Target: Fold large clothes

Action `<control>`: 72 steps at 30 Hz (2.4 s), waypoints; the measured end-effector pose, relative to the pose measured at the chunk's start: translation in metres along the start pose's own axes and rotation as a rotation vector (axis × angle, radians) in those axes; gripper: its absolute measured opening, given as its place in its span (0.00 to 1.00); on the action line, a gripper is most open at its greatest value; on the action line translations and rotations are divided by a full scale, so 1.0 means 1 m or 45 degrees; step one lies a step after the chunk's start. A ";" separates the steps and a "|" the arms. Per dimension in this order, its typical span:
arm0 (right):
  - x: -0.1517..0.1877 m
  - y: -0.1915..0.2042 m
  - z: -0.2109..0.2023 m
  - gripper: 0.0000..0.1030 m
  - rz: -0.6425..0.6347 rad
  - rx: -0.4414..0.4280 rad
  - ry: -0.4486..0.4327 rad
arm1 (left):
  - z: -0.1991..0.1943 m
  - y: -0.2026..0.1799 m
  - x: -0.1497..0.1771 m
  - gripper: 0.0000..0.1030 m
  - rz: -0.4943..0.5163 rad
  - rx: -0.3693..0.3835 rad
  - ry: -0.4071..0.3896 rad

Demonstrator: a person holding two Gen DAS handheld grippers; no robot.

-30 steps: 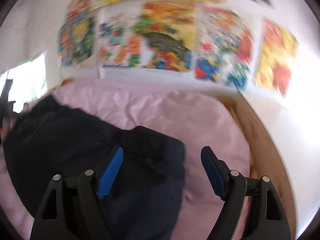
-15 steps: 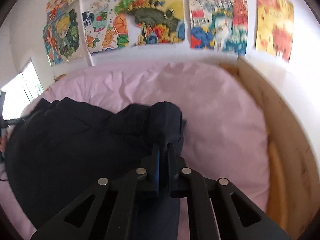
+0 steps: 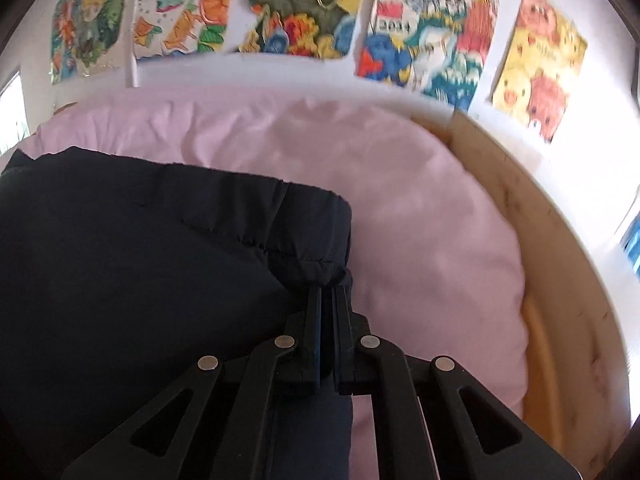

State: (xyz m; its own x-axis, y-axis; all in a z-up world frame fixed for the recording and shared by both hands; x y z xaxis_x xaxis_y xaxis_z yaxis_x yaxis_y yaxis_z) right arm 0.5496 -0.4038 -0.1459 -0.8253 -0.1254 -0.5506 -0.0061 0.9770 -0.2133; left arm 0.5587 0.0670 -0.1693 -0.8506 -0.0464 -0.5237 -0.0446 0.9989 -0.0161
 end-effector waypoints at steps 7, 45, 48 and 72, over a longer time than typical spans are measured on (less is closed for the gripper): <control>-0.003 -0.011 -0.016 0.36 0.091 -0.034 -0.045 | -0.032 0.015 -0.003 0.85 -0.181 -0.014 -0.090; 0.008 0.074 0.022 0.99 -0.052 -0.234 0.001 | 0.025 -0.115 0.016 1.00 0.193 0.160 0.019; 0.011 0.077 0.031 0.99 -0.039 -0.250 0.036 | 0.031 -0.112 0.016 1.00 0.178 0.177 0.039; 0.017 0.059 0.021 0.99 0.126 -0.409 -0.022 | 0.018 -0.105 0.020 1.00 0.137 0.152 -0.046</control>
State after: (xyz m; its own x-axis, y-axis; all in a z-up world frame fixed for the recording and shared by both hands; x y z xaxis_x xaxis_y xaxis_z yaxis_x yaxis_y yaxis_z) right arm 0.5465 -0.3519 -0.1846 -0.8211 -0.0278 -0.5701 -0.1069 0.9886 0.1057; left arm 0.5560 -0.0390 -0.1930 -0.8278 0.0590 -0.5579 0.1101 0.9922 -0.0584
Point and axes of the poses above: each gripper's, at about its wrist camera, not at the fingertips, and z roughly the way its jaws point, y to its left, x to its underside, the point moved 8 cm from there along z, roughly the way its jaws point, and after that the axes turned 6 degrees about y, right-handed, at the moved point
